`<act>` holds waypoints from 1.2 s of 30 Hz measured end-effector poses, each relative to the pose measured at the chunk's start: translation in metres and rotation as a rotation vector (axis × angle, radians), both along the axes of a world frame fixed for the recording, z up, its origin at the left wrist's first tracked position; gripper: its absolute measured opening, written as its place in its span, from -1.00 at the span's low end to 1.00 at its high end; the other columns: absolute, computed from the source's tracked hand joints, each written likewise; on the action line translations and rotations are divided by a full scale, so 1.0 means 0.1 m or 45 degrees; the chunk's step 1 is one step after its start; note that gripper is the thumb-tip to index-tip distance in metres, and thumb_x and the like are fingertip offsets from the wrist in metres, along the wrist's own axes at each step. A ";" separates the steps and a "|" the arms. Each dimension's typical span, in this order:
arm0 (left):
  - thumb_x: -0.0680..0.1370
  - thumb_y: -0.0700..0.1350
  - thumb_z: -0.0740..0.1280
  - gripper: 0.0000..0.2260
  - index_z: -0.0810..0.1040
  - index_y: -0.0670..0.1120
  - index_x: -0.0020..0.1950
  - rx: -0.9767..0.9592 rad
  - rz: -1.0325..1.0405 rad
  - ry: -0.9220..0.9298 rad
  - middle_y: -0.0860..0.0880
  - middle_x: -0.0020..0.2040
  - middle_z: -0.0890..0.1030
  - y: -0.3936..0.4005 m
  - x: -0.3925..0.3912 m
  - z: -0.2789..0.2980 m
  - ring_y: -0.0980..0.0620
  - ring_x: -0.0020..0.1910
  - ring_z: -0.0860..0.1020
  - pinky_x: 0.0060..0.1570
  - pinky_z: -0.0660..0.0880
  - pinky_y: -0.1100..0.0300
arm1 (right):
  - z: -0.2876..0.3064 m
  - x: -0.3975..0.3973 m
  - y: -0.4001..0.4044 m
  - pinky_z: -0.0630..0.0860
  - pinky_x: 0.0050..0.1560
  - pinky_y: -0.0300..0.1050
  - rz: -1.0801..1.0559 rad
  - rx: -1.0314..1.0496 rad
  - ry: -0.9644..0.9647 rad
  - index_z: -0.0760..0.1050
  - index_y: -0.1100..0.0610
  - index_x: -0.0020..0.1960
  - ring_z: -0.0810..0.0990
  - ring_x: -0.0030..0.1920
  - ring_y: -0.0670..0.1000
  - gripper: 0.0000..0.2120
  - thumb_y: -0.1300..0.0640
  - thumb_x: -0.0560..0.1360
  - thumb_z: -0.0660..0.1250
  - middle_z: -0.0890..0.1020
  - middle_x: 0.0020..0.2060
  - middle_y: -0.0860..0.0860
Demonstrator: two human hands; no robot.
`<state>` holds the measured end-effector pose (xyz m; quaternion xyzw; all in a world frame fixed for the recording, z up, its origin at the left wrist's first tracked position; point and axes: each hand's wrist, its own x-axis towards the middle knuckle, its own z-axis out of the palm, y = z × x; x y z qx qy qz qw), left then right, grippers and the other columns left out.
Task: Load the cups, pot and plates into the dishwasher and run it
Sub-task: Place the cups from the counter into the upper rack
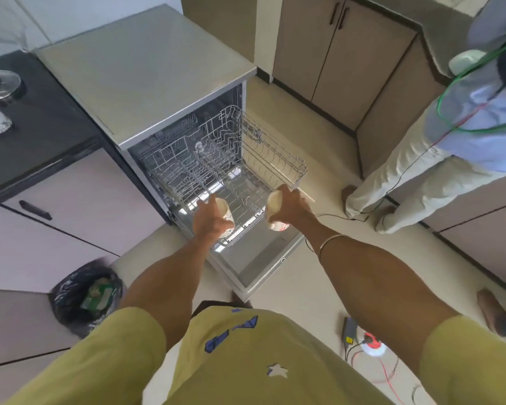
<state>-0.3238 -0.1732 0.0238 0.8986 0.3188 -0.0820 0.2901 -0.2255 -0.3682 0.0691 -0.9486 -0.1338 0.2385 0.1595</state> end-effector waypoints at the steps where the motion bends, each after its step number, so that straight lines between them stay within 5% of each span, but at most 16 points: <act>1: 0.25 0.05 0.65 -0.05 0.22 -0.05 0.51 -0.002 0.013 -0.002 -0.24 0.33 0.40 0.02 0.04 0.00 -0.20 0.22 0.51 0.15 0.50 -0.06 | -0.01 0.08 0.03 0.53 0.18 0.21 0.021 -0.009 0.010 0.22 0.00 0.42 0.48 0.24 0.33 -0.10 -0.03 0.22 0.62 0.42 0.26 0.21; 14: 0.28 0.07 0.63 -0.11 0.25 -0.05 0.48 -0.067 0.206 -0.011 -0.20 0.34 0.42 0.34 0.39 0.07 -0.21 0.26 0.49 0.21 0.53 -0.08 | -0.13 0.82 0.65 0.49 0.22 0.26 0.262 -0.031 0.058 0.23 0.01 0.42 0.47 0.27 0.30 -0.09 0.02 0.21 0.64 0.43 0.27 0.20; 29: 0.23 -0.01 0.67 -0.20 0.35 0.03 0.37 -0.089 0.809 -0.173 -0.14 0.29 0.44 0.18 0.91 -0.10 -0.24 0.17 0.54 0.13 0.57 -0.17 | -0.28 1.88 1.42 0.50 0.12 0.03 0.870 -0.045 0.134 0.25 0.05 0.43 0.48 0.27 0.23 -0.10 0.02 0.21 0.64 0.45 0.27 0.17; 36: 0.29 -0.01 0.64 -0.16 0.26 0.04 0.45 -0.049 1.109 -0.150 -0.17 0.29 0.39 0.00 1.15 -0.22 -0.28 0.19 0.51 0.12 0.56 -0.16 | -0.40 2.23 1.63 0.43 0.22 0.12 1.115 -0.150 0.079 0.23 0.02 0.44 0.53 0.24 0.25 -0.11 -0.01 0.25 0.62 0.46 0.29 0.16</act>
